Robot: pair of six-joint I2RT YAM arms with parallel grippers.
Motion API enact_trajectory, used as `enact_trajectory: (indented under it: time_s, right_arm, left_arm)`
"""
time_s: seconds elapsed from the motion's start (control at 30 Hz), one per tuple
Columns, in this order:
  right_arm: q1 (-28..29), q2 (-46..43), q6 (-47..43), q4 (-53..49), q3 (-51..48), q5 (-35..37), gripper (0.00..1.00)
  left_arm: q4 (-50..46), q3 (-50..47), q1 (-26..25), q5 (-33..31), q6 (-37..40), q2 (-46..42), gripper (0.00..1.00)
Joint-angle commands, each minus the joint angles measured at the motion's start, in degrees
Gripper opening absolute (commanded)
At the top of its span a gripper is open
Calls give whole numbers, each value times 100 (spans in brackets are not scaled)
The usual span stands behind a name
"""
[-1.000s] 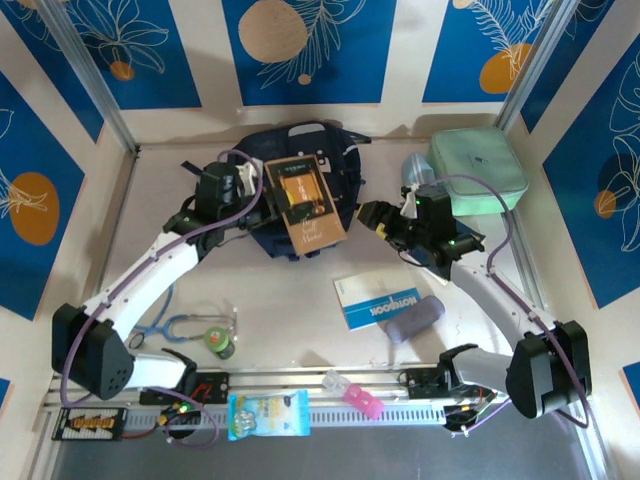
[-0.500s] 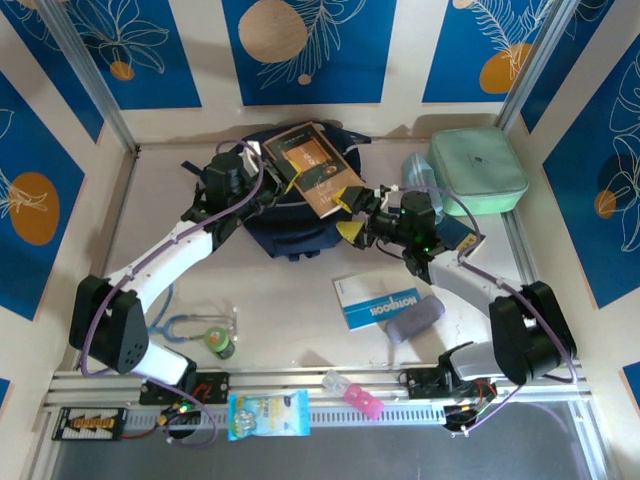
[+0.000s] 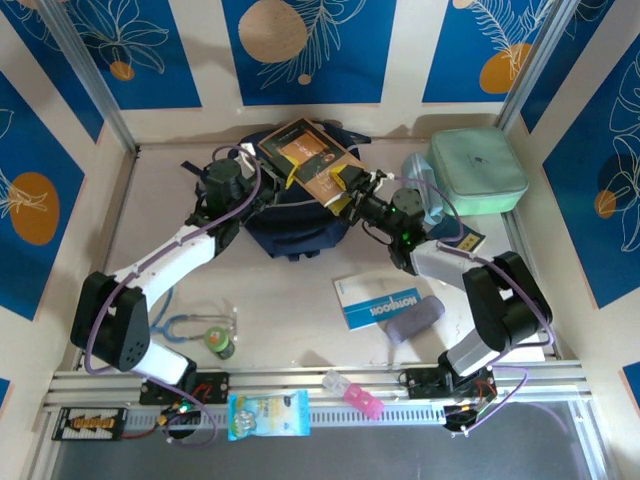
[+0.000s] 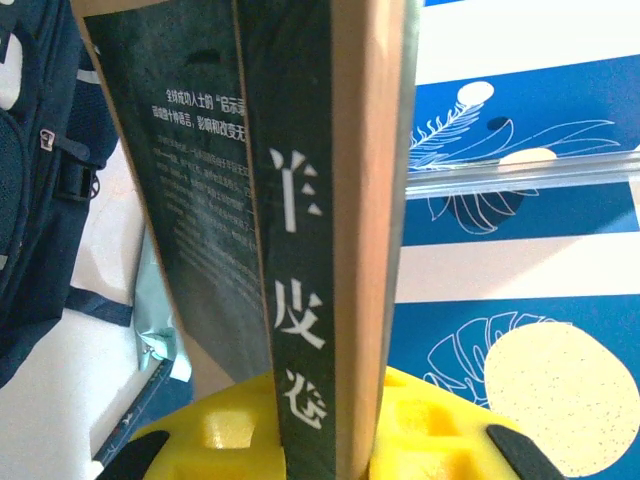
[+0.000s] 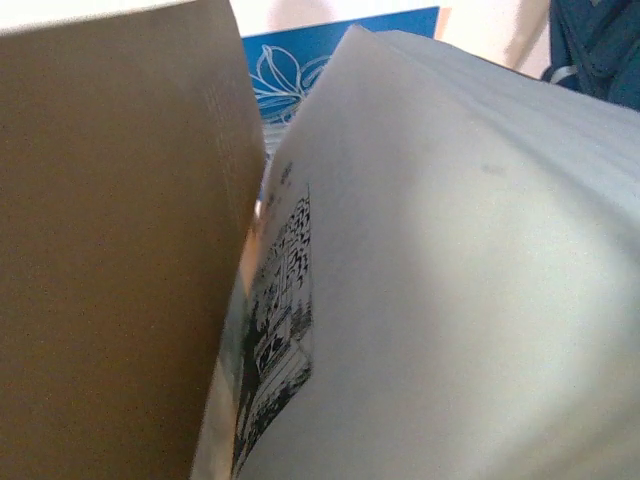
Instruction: Pack books, pencil case, and school supplies into a backpack
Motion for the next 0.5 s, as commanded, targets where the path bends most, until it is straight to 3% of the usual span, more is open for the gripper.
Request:
enact_trajectory:
  time_s: [0.0, 0.23, 0.37, 0.4, 0.47]
  right_arm:
    - [8, -49, 185, 512, 101, 364, 68]
    - [-178, -678, -138, -188, -224, 512, 43]
    - [-312, -1020, -455, -701, -217, 507, 18]
    - [-355, -1095, -538, -880, -200, 511, 13]
    - [-431, -1303, -793, -1300, -162, 518, 9]
  left_arm:
    - [743, 73, -13, -58, -106, 16, 0]
    - [435, 74, 47, -33, 56, 38, 0]
    - [-179, 320, 49, 183, 480, 92, 0]
    - [-565, 455, 42, 203, 732, 86, 2]
    - [-1394, 724, 21, 217, 1453, 81, 23]
